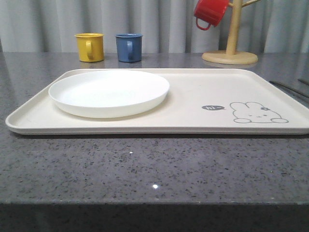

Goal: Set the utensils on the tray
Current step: 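Move the right gripper over the steel fork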

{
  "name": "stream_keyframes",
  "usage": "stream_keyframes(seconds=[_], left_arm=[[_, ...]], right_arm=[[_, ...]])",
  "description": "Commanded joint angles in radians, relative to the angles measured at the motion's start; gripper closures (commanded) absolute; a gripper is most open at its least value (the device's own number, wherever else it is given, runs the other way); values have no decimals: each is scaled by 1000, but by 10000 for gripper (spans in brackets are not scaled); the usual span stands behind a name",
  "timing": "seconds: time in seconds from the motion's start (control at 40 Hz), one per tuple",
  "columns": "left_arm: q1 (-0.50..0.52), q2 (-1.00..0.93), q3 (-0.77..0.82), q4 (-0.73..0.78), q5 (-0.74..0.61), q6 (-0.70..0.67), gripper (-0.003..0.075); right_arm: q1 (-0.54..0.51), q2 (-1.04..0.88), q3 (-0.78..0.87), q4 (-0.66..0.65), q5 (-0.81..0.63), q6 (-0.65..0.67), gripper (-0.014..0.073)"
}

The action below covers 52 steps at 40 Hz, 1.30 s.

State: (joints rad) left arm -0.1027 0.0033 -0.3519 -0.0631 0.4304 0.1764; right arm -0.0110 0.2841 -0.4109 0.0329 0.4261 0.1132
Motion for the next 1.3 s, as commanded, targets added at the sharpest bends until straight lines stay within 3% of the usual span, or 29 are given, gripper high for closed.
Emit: stream_keyframes(seconds=[0.0,0.42,0.47,0.55,0.65,1.27], left_arm=[[1,13,-25,-11,-84,-7,738],[1,13,-25,-11,-84,-7,738],[1,13,-25,-11,-84,-7,738],[1,13,-25,-11,-84,-7,738],[1,13,-25,-11,-84,-7,738],[1,13,-25,-11,-84,-7,738]], right_arm=[[-5,16,-31,-1,-74,-5,22],[-5,16,-33,-1,-112,-5,25],[-5,23,-38,-4,-112,-5,50],[-4,62,-65,-15,-95,-13,154],[-3,167,-138,-33,-65,-94,246],[111,975,-707,-33,372,-132,232]])
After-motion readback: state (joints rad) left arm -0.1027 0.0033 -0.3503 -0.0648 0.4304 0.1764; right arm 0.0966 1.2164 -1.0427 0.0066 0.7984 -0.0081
